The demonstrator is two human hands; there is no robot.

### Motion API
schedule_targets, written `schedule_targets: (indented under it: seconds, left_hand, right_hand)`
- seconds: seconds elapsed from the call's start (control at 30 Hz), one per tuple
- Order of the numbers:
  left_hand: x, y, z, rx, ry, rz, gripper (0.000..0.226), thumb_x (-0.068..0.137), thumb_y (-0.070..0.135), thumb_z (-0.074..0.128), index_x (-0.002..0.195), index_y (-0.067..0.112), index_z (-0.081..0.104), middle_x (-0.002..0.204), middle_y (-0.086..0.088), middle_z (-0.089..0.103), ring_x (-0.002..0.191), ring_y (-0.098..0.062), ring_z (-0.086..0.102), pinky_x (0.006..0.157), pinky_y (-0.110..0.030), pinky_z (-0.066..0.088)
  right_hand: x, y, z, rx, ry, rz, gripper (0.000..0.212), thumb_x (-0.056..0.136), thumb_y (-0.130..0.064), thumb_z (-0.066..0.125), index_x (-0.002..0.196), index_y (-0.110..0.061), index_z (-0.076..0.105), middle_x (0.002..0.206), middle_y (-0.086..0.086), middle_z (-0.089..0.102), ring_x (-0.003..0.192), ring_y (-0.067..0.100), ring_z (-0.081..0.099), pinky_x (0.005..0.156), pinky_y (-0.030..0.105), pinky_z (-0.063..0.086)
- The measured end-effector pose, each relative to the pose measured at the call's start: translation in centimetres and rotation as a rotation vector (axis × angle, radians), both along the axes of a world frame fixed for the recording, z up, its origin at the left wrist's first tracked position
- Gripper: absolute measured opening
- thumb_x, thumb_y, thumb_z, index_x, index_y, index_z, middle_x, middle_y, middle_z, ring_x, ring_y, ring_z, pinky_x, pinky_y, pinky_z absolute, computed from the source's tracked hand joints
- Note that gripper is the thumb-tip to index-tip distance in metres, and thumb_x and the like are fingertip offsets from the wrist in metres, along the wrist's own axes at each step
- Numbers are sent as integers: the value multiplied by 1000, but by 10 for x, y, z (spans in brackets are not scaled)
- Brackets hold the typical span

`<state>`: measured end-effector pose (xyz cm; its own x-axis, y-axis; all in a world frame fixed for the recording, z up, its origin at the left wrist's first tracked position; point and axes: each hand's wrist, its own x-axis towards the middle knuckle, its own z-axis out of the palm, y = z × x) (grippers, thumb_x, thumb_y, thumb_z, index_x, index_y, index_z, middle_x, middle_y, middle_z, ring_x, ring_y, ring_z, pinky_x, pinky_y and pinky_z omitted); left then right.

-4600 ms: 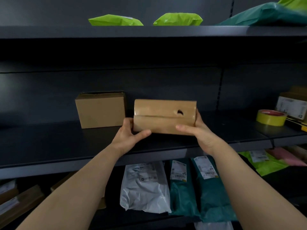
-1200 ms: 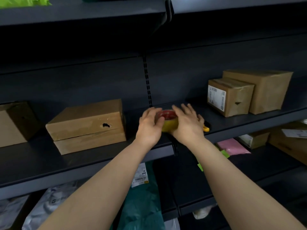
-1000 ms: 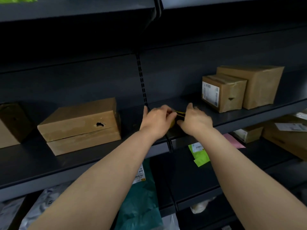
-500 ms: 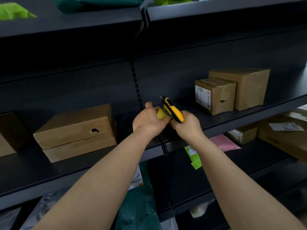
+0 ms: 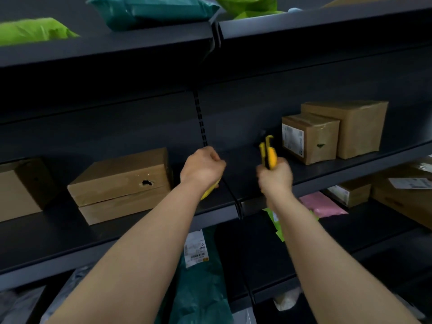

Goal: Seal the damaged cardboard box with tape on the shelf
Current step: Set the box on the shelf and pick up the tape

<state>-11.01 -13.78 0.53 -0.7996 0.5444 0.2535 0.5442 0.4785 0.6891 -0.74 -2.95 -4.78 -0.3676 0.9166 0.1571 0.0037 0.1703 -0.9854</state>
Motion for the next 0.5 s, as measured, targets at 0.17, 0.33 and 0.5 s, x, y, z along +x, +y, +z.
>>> schedule_targets:
  seconds: [0.17, 0.33, 0.5]
  left_hand:
    - [2, -18, -3, 359, -97, -160, 10, 90, 25, 70, 95, 21, 62, 92, -5, 63, 71, -21, 64, 57, -37, 60]
    - [11, -23, -8, 420, 76, -264, 17, 81, 42, 68, 95, 38, 59, 84, 6, 67, 76, -21, 66, 67, -53, 58]
    - [15, -32, -14, 380, 240, -290, 38, 84, 41, 65, 119, 34, 51, 92, 9, 69, 84, -13, 66, 76, -43, 56]
  right_hand:
    - [0, 22, 11, 339, -599, 47, 38, 92, -15, 57, 129, -10, 47, 122, 16, 51, 110, 35, 54, 77, 35, 42]
    - [-11, 13, 12, 508, -1012, 30, 51, 95, -30, 52, 142, -18, 35, 135, 12, 38, 126, 30, 38, 92, 41, 38]
    - [-9, 3, 11, 618, -451, 41, 47, 95, -20, 52, 141, -26, 46, 139, 6, 45, 127, 26, 42, 101, 44, 40]
